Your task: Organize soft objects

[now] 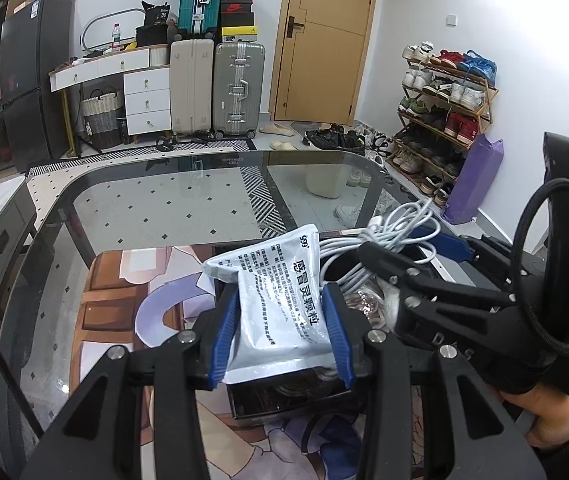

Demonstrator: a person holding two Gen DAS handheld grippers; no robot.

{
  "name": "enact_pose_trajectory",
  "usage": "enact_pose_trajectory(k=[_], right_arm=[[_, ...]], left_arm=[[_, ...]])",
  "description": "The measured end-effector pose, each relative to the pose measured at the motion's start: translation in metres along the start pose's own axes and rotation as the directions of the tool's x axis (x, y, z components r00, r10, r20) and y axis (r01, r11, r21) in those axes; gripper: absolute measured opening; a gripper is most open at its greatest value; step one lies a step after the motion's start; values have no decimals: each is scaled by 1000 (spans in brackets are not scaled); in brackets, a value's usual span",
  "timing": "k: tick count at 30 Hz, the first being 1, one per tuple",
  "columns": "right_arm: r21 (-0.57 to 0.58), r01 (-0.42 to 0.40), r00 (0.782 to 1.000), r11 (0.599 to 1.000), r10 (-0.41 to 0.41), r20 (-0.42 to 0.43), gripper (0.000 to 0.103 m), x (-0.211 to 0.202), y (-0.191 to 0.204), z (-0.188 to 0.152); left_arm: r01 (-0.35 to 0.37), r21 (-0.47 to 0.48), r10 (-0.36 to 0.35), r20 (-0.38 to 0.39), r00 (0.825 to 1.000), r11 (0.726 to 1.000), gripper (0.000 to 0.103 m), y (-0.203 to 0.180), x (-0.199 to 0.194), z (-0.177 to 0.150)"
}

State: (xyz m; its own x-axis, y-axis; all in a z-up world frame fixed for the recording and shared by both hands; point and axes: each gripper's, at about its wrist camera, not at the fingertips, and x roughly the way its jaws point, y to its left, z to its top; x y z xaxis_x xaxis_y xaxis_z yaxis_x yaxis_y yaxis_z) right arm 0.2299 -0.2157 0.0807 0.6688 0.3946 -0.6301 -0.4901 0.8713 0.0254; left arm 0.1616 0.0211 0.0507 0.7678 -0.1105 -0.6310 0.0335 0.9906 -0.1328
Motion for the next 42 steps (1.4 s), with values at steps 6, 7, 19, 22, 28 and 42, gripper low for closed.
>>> enact_pose_trajectory(k=[6,7,19,22,28,42], right_arm=[[-56,-27,999,998,25,-32,73,-3,3,-7],[-65,-7,1000,998,6,-26,74,-8,3,-8],[56,7,998,998,-10,54,101,-53,-34,-24],[77,-4,998,997,-1,57,102,-58,-41,-27],[101,-25,999,995,20,49,102,-61,-45,-32],[72,-42,995,996,36,90,102,-85,-34,-45]], left_arm=[[4,1,-4,0,1000,1000,40,1,1,0],[8,-3,-8,1,1000,1000,41,1,1,0],[16,13,-16,-6,1000,1000,41,-6,5,-2],[9,21,-9,-11,1000,1000,42,-12,10,-2],[1,25,-1,-10,1000,1000,47,-17,16,-4],[-8,-25,9,50,999,1000,102,-7,-22,-13]])
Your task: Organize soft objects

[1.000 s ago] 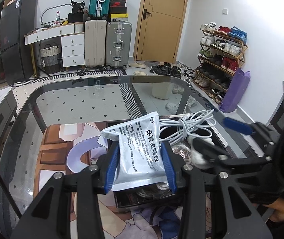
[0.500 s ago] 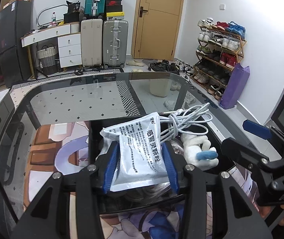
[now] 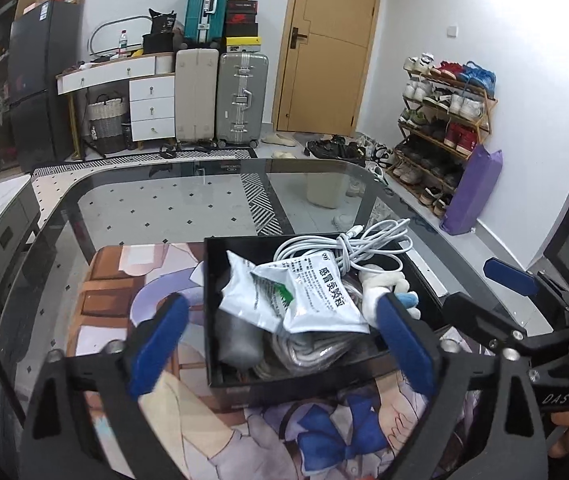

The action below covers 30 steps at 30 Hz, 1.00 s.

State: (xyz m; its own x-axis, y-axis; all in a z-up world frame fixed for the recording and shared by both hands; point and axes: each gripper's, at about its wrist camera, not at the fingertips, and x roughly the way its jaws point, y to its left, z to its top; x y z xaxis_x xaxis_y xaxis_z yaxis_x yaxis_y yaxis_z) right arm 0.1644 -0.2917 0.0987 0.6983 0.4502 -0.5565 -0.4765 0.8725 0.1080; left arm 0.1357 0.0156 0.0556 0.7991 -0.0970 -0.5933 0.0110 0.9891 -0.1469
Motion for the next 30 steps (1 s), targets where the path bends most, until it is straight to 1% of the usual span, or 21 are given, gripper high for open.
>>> enact_pose_trajectory(k=[1,4,8,12,17,21,26,30], right_arm=[[-7,-2,1000,1000,2,6,102,-3,2,0],[-37,-12,1000,999,13,27,102,-11,10,-2],[-83,-22,999,996,25,45,102,-17,19,-6],[-113,-34,997,993,41,64,102,-20,26,-11],[-126,-45,996,991,54,68,102,-19,27,-21],[-134,-46,996,990,56,73,102,-18,28,-27],[-150,-36,994,988,51,98,102,-20,28,-29],[-144,-33,993,989,48,107,102,-20,26,-28]], left_arm=[[-5,-3,5,8,1000,1000,103,1,-4,-1],[-7,-3,7,32,999,1000,103,2,-15,-5],[-26,6,26,40,999,1000,103,4,-22,-9],[-37,-8,37,44,998,999,103,9,-29,-17],[-50,-5,51,53,997,999,103,13,-32,-27],[-76,-3,76,66,995,997,103,14,-31,-35],[-93,-21,95,88,992,995,103,17,-32,-40],[-94,-29,97,102,990,995,103,21,-31,-40]])
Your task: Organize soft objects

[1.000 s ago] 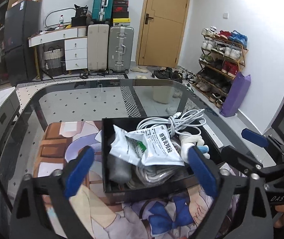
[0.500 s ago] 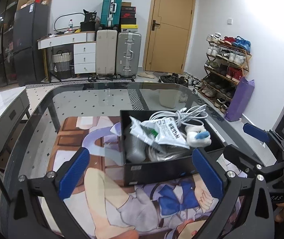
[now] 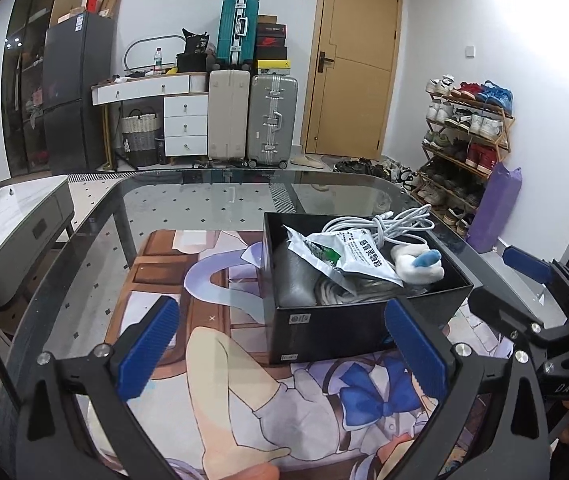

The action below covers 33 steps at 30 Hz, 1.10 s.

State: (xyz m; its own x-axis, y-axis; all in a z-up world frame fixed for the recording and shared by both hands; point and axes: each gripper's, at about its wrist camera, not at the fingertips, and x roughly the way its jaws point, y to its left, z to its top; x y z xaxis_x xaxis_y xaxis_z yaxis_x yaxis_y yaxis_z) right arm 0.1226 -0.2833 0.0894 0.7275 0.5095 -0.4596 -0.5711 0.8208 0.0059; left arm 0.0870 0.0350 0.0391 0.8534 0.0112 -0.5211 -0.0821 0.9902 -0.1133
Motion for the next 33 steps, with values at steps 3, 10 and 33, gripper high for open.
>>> enact_pose_trajectory(k=[3,10,33], right_arm=[[1,5,1000,1000,-5,-4,102,3,-1,0],[3,7,1000,1000,-7,-6,102,8,0,-3],[-4,23,1000,1000,-23,17,102,9,1,-5]], left_arm=[[-1,-8,1,17,1000,1000,103,3,0,-1],[-9,6,9,24,1000,1000,103,3,4,-5],[-23,3,23,33,999,1000,103,2,9,-11]])
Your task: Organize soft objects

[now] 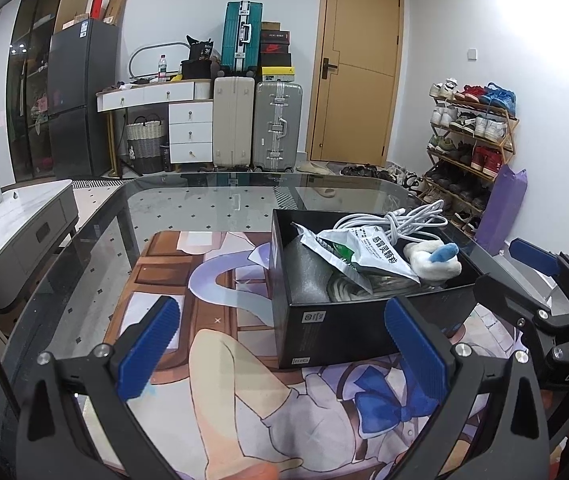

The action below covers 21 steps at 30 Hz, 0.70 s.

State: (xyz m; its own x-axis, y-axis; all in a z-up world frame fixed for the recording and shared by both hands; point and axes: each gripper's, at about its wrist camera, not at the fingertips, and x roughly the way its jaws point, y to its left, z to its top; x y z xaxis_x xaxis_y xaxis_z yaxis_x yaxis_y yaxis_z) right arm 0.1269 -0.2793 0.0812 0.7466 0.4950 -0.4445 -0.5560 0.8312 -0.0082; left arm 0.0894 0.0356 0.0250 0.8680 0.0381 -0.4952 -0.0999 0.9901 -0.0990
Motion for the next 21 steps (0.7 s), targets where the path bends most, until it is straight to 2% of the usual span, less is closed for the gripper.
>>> enact_pose_trajectory(k=[21], right_arm=[[-12,5,1000,1000,-5,13,102,1,2,0]], left_arm=[[5,-10,-5,8,1000,1000,103,2,-2,-1]])
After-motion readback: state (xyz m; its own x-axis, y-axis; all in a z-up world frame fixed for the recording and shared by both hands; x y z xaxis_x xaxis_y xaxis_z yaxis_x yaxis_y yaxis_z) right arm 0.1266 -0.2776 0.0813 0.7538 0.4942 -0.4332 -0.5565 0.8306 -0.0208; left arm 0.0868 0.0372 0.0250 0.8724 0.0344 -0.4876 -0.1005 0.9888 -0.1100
